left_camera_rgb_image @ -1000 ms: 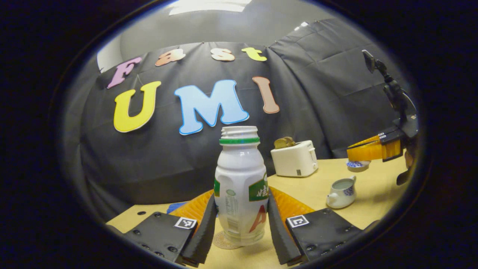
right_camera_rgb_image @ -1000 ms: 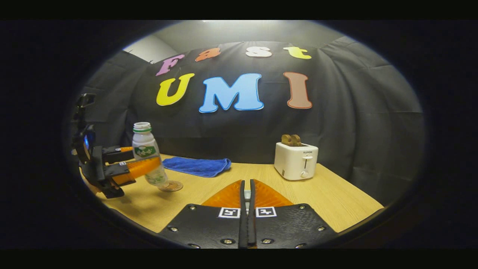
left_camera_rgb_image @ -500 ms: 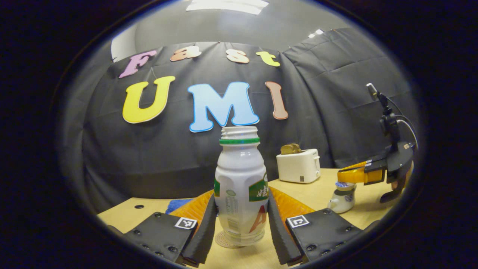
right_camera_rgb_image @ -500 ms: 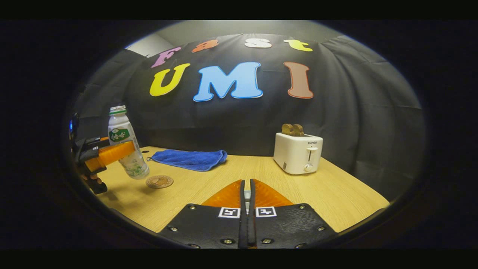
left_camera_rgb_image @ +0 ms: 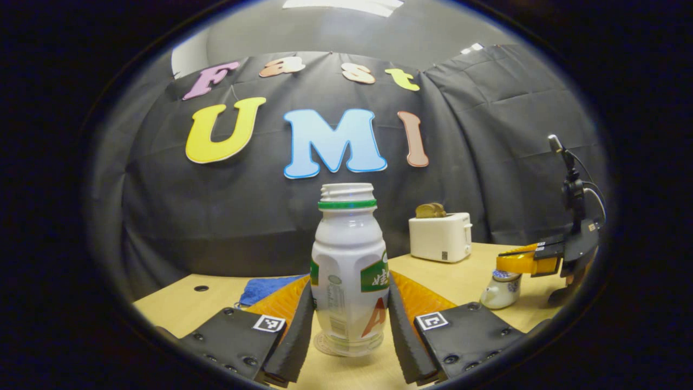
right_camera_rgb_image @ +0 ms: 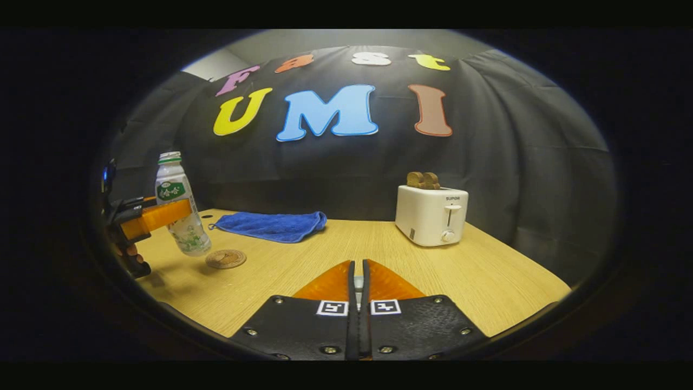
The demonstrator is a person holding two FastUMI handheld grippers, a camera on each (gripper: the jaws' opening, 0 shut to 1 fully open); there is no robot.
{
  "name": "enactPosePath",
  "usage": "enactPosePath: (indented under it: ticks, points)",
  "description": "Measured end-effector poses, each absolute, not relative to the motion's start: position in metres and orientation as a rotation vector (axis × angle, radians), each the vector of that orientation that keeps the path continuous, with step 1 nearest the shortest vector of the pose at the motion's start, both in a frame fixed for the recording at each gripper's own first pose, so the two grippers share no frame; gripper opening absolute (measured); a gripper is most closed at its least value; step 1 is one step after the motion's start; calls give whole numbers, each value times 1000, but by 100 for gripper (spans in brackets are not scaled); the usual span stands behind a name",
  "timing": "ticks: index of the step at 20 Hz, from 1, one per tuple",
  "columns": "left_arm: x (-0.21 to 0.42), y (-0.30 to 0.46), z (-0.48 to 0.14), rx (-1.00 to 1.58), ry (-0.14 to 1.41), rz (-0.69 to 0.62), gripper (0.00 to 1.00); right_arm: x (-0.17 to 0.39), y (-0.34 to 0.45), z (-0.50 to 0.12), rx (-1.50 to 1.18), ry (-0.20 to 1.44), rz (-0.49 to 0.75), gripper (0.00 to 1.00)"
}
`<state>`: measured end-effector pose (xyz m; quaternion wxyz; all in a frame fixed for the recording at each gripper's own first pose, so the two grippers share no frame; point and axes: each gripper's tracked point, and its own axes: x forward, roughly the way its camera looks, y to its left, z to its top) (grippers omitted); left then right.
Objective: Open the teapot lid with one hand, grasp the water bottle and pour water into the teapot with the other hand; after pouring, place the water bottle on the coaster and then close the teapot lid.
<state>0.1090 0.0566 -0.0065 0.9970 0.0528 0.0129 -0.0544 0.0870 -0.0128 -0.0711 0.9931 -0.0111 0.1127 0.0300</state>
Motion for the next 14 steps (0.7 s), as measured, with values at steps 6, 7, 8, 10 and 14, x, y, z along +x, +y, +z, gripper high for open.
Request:
enactPosePath:
  ticks: [6, 7, 8, 10, 14]
  points:
    - [119, 84, -23, 79, 71, -25, 73, 84, -19, -75, -40, 231, 29, 2]
    - [121, 89, -23, 70, 68, -7, 78, 82, -16, -70, -54, 208, 34, 20]
    - [129, 89, -24, 61, 67, 1, 78, 80, -18, -63, -62, 185, 27, 46]
    - [139, 98, -26, 30, 70, 7, 73, 77, -14, -53, -57, 141, 40, 54]
    - [168, 92, -52, -32, 126, -45, 73, 74, -14, -45, -52, 105, 42, 59]
